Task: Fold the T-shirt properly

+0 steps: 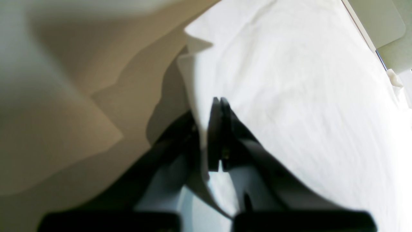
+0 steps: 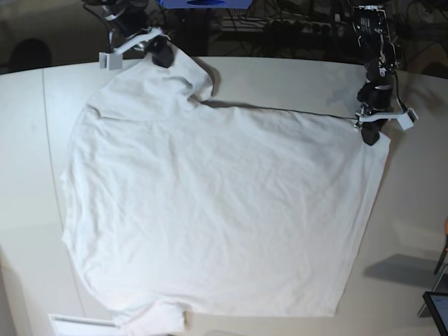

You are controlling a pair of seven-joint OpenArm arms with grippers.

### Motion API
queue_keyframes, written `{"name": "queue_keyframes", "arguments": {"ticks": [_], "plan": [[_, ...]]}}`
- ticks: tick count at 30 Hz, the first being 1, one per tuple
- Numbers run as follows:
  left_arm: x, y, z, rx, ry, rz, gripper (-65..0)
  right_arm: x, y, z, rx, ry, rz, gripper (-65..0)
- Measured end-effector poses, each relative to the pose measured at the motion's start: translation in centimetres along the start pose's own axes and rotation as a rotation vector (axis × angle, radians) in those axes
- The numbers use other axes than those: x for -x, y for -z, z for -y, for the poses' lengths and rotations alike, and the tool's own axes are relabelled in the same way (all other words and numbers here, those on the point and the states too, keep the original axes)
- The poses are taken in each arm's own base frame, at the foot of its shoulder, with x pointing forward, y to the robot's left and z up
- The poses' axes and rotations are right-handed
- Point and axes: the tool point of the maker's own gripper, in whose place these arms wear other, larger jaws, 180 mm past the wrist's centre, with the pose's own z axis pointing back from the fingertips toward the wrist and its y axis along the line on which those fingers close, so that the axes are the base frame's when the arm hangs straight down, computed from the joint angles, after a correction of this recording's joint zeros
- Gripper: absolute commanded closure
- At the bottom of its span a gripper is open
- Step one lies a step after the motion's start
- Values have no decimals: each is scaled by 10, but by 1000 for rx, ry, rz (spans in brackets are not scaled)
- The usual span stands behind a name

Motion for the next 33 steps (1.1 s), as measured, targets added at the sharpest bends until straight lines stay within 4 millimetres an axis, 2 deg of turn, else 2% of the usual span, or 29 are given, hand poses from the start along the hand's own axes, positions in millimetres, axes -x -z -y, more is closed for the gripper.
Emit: {"name": "queue_keyframes", "arguments": {"ticks": [4,8,14,18,22,30,33], "plan": [[2,-11,-2,1,22,-12,0,-5,-1,0,7,-11,9,-1],[3,-27,-6,-10,39,-31,0,-18,-9,-12,-12,-41,39,-1],[-30,-44,-16,-45,69,38,0,-28,-24,-20,-25,-93,51,-1],[-41,-56,-13,-39,97,60,0,-30,-25,-23,-43,-97,47,-1],[-41,-56,-6,-23,100,59,0,-41,-24,-28,-84,-94,53,-1],[-36,-58,-6,-32,64,67,0,-79,-16,-44,-200,-102,63,-1],[-42,-51,0,-28,50,88,0,-97,-7,-50,-214,-89,74,-1]]}}
